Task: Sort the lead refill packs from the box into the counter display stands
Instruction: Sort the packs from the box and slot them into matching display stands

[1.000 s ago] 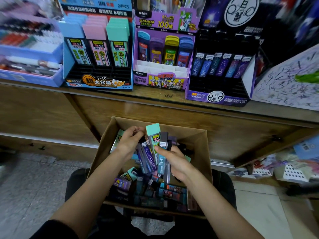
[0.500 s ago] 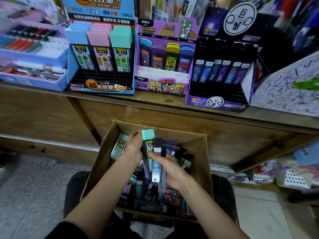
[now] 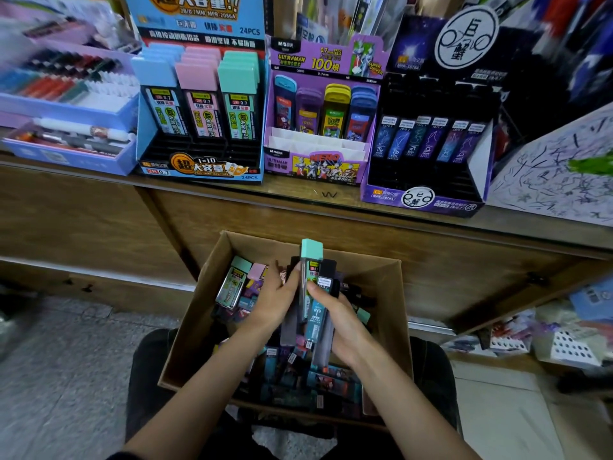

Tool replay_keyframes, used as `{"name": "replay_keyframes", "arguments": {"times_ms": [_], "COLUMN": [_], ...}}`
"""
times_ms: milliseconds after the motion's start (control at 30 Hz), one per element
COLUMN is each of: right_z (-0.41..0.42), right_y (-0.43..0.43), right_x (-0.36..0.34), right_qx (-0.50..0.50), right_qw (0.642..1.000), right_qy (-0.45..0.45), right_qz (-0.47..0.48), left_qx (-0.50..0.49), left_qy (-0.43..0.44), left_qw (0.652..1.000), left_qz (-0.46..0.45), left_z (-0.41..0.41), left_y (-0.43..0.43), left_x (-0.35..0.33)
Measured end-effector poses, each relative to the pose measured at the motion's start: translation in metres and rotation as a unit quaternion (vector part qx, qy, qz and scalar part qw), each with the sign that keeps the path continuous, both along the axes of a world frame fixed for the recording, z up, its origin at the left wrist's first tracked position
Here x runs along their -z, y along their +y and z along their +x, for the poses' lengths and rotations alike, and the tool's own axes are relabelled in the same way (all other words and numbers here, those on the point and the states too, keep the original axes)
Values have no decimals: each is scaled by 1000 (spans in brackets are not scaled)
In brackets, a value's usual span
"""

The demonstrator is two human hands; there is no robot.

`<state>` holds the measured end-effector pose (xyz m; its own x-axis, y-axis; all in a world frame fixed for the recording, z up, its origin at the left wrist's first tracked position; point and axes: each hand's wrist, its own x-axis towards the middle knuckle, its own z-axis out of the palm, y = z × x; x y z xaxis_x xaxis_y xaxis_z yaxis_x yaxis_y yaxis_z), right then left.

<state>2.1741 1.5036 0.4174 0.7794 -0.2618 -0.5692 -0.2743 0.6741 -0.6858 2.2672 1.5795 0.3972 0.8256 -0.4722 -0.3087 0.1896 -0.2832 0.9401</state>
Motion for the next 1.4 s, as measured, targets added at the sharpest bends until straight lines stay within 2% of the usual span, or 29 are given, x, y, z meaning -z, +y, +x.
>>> {"name": "replay_keyframes", "arguments": {"times_ms": [67,167,333,500,667,800,900,1000,1100,1300,1400], "right_z": [0,1,0,0,-8,-8,-7,-9,-12,-17,-18], "right_y": [-3,0,0,-1,-3,-5,-6,-7,-9,-21,-29], "right_x": [-3,-5,-10,-16,-15,-14,-18,-20,-19,-21,-26], "right_qx": [1,8,28,25,34,33,15,-12,-25,75,90], "right_qw": [1000,1000,1000,1000,996,981,969,971,975,988,983], "right_qy": [-14,-10,-12,-2,10,3,-4,-29,-24,9,1], "right_qz": [-7,-16,-5,-9,-81,-191,-246,-236,-218,-132,-161], "left_qx": [5,-27,-6,-11,-43,-75,-57,-6,-8,-29,-48], "left_qy": [88,184,163,156,134,181,187,164,145,164,167], "left_qw": [996,978,978,979,981,975,975,981,984,979,978], "left_qz": [-10,-95,-132,-129,-134,-106,-102,-99,-101,-114,-113], "left_z": [-5,-10,-10,-9,-4,-4,-8,-8,-7,-5,-3], "left_y": [3,3,1,1,1,-3,-4,-1,3,9,12], "left_x": [-2,-3,-8,-9,-23,-30,-35,-35,-34,-38,-37]}}
